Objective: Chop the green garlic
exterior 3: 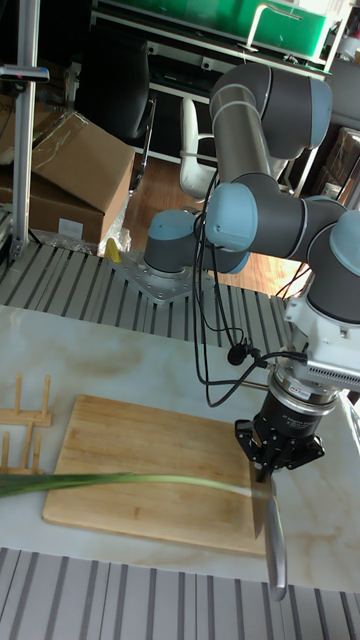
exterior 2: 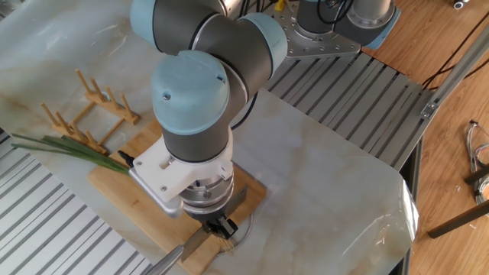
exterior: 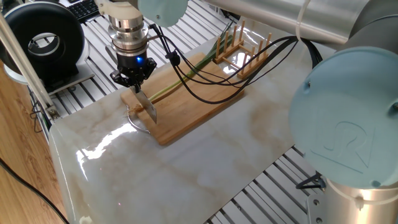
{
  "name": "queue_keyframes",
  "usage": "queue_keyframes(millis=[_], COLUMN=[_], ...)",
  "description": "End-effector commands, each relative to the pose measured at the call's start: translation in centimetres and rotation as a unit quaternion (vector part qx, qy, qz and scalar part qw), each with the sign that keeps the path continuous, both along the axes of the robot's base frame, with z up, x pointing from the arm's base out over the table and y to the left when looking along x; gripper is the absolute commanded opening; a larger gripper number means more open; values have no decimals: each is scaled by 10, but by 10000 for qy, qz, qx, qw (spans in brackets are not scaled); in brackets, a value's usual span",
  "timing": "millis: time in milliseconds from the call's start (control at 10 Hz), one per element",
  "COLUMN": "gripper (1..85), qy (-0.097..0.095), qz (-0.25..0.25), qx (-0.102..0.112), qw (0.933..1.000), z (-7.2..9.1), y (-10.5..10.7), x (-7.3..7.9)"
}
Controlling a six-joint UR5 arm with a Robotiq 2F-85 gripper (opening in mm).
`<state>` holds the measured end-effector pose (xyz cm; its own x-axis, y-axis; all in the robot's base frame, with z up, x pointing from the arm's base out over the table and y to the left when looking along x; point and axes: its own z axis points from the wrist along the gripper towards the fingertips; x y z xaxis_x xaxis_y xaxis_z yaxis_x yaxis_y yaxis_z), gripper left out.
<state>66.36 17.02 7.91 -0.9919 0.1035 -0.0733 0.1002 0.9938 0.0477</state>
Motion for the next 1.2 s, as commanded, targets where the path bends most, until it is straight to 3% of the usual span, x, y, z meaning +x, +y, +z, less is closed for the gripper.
queue_keyframes(millis=[0, 1100], gripper=[13, 13], qy=[4, -56], qz=[-11, -43], qx=[20, 31], qw=[10000, 10000], z=[0, -9], y=[0, -1], x=[0, 1])
